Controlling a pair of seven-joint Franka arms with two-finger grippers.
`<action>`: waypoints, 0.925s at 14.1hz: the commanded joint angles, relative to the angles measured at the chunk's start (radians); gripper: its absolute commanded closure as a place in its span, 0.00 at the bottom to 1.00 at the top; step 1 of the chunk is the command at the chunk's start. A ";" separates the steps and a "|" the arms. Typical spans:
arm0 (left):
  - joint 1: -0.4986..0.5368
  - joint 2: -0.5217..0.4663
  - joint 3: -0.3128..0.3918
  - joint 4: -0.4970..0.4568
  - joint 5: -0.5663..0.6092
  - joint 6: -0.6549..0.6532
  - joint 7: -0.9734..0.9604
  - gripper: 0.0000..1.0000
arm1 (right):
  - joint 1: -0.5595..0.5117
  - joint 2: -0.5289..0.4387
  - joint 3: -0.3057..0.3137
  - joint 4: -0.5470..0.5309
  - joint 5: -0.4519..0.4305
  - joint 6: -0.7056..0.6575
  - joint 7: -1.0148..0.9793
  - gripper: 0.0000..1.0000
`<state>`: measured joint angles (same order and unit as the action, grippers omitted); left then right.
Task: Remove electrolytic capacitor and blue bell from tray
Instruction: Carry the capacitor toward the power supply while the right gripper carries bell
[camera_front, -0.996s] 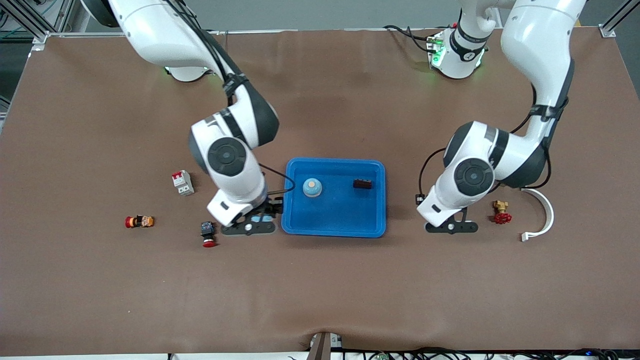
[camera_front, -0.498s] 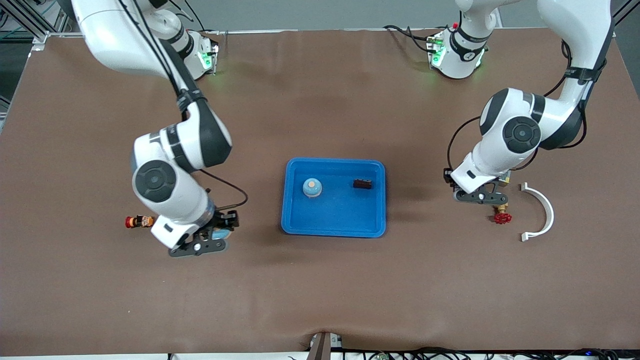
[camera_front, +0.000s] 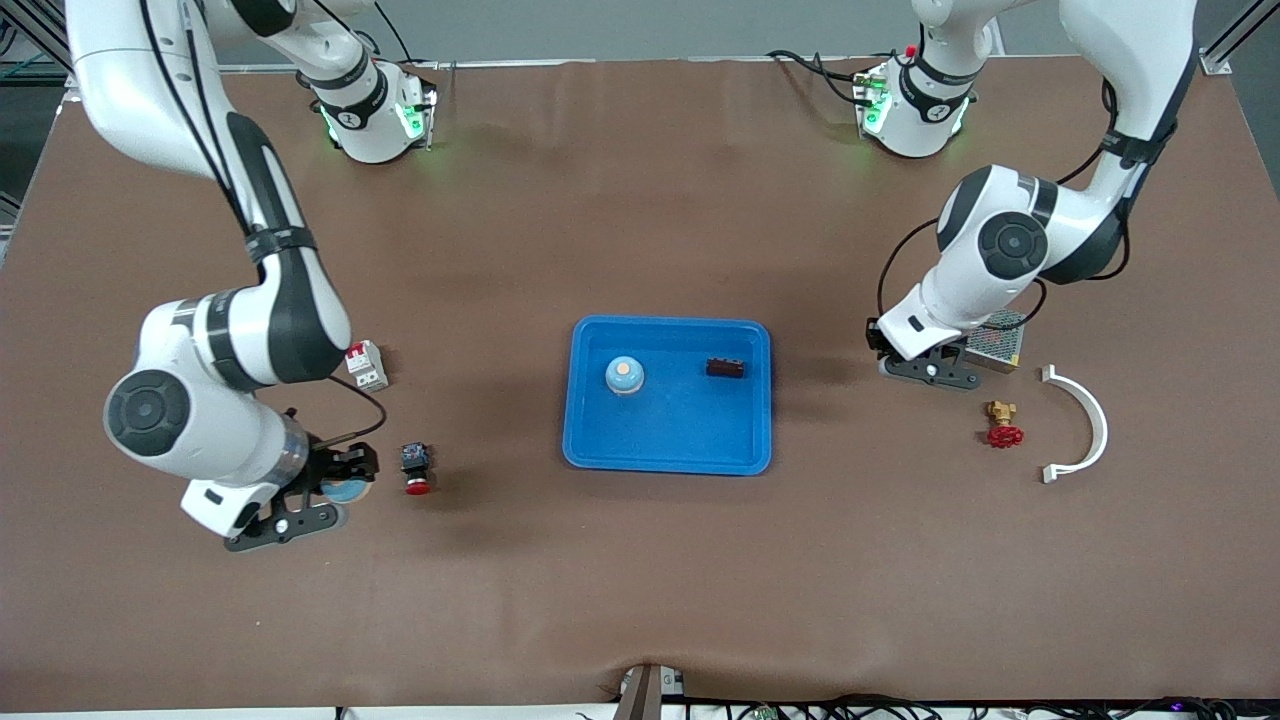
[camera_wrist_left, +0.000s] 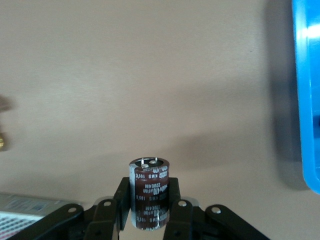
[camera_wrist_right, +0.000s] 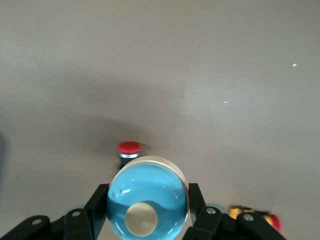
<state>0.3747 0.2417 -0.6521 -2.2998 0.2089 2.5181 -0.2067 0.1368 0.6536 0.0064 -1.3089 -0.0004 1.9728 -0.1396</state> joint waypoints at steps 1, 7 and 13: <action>0.016 -0.050 -0.009 -0.141 -0.013 0.190 -0.064 1.00 | -0.040 0.009 0.018 -0.041 0.014 0.075 -0.084 0.48; 0.055 -0.064 -0.003 -0.171 0.000 0.189 -0.143 1.00 | -0.052 0.017 0.017 -0.203 0.010 0.286 -0.112 0.48; 0.085 -0.061 0.002 -0.188 0.068 0.189 -0.148 1.00 | -0.092 0.054 0.018 -0.250 0.013 0.376 -0.172 0.48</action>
<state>0.4545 0.2200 -0.6459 -2.4533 0.2243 2.6973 -0.3359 0.0657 0.7006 0.0084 -1.5515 -0.0002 2.3247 -0.2866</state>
